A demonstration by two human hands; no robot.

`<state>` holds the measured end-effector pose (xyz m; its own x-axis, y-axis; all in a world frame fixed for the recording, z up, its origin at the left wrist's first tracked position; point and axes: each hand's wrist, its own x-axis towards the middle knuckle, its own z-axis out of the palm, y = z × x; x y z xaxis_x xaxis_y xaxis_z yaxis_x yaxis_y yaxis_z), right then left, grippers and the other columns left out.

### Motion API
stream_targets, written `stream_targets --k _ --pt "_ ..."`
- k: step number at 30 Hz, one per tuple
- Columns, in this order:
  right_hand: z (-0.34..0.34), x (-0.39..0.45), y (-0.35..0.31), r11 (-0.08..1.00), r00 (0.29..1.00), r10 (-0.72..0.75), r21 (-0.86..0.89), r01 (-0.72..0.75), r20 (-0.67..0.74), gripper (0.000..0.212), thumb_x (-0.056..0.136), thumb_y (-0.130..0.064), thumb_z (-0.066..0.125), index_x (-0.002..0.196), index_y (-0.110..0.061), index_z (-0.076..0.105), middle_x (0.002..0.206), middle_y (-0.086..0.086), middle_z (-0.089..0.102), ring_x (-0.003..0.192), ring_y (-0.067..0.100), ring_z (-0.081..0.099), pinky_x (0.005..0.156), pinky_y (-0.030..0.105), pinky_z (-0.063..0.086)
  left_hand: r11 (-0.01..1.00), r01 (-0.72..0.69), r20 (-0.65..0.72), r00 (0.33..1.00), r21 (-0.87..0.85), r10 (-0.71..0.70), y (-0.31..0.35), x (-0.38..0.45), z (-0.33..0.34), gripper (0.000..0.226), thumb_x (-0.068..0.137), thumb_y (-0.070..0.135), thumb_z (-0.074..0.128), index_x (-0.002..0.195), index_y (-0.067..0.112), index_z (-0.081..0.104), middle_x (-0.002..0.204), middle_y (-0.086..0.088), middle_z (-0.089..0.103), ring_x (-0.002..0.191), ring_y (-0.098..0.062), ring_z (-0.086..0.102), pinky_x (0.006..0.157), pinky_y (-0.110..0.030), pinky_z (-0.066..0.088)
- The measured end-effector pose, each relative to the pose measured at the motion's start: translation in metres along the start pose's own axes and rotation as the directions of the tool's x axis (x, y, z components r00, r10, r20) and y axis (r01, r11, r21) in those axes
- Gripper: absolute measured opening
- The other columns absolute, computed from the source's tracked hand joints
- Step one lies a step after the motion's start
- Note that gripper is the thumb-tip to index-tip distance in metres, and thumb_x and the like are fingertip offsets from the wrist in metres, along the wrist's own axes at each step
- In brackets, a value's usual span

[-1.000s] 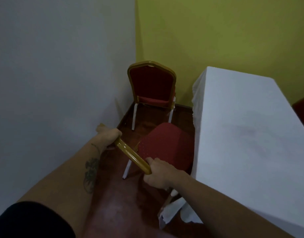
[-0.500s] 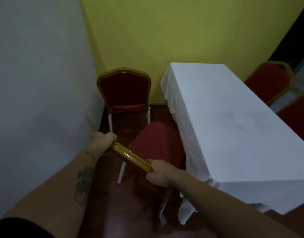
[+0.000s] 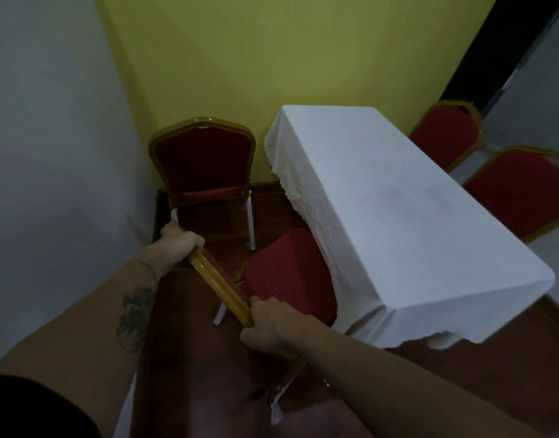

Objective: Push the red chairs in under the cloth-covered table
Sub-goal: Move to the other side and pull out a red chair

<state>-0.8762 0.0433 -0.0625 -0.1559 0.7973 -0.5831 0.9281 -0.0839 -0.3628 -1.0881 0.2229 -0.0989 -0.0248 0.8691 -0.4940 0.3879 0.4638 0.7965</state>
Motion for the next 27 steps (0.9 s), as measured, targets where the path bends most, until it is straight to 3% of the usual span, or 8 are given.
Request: stream_targets --k 3,6,9,13,16,19,21,27 --pt "-0.004 0.001 0.0 0.999 0.999 0.032 -0.003 -0.032 0.005 0.073 0.094 -0.045 0.058 0.153 -0.008 0.036 0.145 0.02 0.049 0.127 0.041 0.054 0.1 0.044 0.048 0.999 -0.012 0.02 1.0 0.052 0.011 0.005 0.013 0.005 0.12 0.037 0.023 0.075 0.15 0.011 0.038 0.137 -0.023 0.057 0.101 -0.038 0.07 0.06 -0.044 0.065" --pt "-0.006 0.004 -0.001 0.999 0.999 0.044 -0.006 -0.044 0.017 0.075 0.094 -0.045 0.058 0.154 -0.007 0.033 0.146 0.02 0.048 0.129 0.041 0.053 0.101 0.045 0.049 0.998 -0.007 0.04 0.999 0.07 0.004 0.003 0.024 0.004 0.11 0.043 0.021 0.074 0.148 0.009 0.041 0.137 -0.022 0.057 0.099 -0.036 0.071 0.056 -0.042 0.064" --pt "-0.008 0.008 -0.003 0.999 0.999 0.043 -0.012 -0.042 0.012 0.074 0.095 -0.045 0.057 0.154 -0.008 0.033 0.145 0.019 0.048 0.127 0.04 0.054 0.1 0.045 0.05 0.999 -0.026 -0.028 0.999 0.045 0.027 -0.001 0.039 0.007 0.118 0.033 0.024 0.071 0.147 0.016 0.042 0.144 -0.021 0.052 0.108 -0.038 0.066 0.076 -0.048 0.064" --pt "-0.008 0.012 -0.005 0.998 0.998 0.059 -0.015 -0.059 -0.034 0.068 0.095 -0.046 0.057 0.15 -0.01 0.039 0.143 0.018 0.05 0.126 0.039 0.055 0.097 0.043 0.048 0.985 -0.059 -0.19 0.981 -0.163 0.027 0.005 0.007 0.03 0.104 0.055 0.023 0.063 0.155 0.025 0.036 0.134 -0.014 0.062 0.105 -0.035 0.066 0.084 -0.047 0.06" --pt "-0.008 0.015 -0.01 0.997 0.997 0.06 -0.036 -0.061 -0.039 0.064 0.094 -0.046 0.058 0.146 -0.011 0.042 0.14 0.017 0.052 0.124 0.039 0.055 0.098 0.043 0.048 0.957 -0.025 -0.269 0.961 -0.29 -0.057 0.022 -0.062 0.053 0.089 0.065 0.023 0.065 0.15 0.012 0.04 0.138 -0.015 0.059 0.117 -0.038 0.062 0.098 -0.053 0.054" --pt "-0.009 0.015 -0.013 0.997 0.997 0.068 -0.042 -0.07 -0.048 0.062 0.094 -0.046 0.058 0.144 -0.012 0.043 0.138 0.017 0.053 0.123 0.039 0.056 0.096 0.044 0.048 0.972 0.025 -0.242 0.967 -0.233 -0.083 0.02 -0.09 0.073 0.093 0.086 0.011 0.061 0.163 0.01 0.008 0.156 -0.018 0.041 0.137 -0.041 0.048 0.111 -0.052 0.044" --pt "-0.008 0.013 -0.017 0.996 0.994 0.082 -0.038 -0.085 -0.072 0.06 0.093 -0.044 0.059 0.141 -0.011 0.046 0.136 0.016 0.054 0.122 0.038 0.057 0.093 0.042 0.048 0.981 0.006 -0.25 0.967 -0.195 -0.056 0.016 -0.093 0.073 0.094 0.088 0.011 0.06 0.164 0.016 0.005 0.157 -0.018 0.04 0.139 -0.041 0.046 0.112 -0.052 0.044" --pt "-0.003 0.009 -0.034 0.996 0.99 0.088 0.017 -0.086 -0.113 0.047 0.09 -0.034 0.062 0.13 -0.011 0.058 0.13 0.014 0.06 0.116 0.035 0.062 0.093 0.041 0.055 0.988 -0.055 -0.203 0.979 -0.147 0.025 0.006 -0.091 0.044 0.09 0.07 0.019 0.066 0.154 0.017 0.032 0.142 -0.015 0.055 0.12 -0.036 0.058 0.09 -0.045 0.054"
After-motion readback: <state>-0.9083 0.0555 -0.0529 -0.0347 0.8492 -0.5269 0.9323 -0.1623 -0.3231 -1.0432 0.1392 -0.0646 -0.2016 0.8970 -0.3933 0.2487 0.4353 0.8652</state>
